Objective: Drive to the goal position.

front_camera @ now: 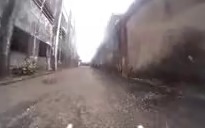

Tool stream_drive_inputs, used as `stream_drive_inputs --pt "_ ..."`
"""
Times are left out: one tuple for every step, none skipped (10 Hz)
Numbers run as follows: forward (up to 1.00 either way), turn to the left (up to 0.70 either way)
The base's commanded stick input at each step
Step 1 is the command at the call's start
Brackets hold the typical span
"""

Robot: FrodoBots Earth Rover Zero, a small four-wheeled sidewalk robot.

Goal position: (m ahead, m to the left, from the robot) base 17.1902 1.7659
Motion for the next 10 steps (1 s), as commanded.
stream_drive_inputs --pt "0.7 0.0" --pt "0.7 0.0" --pt "0.7 0.0" --pt "0.7 0.0" --pt "0.7 0.0" --pt "0.7 0.0" --pt "0.7 0.0" --pt "0.7 0.0" --pt "0.7 0.0" --pt "0.7 0.0"
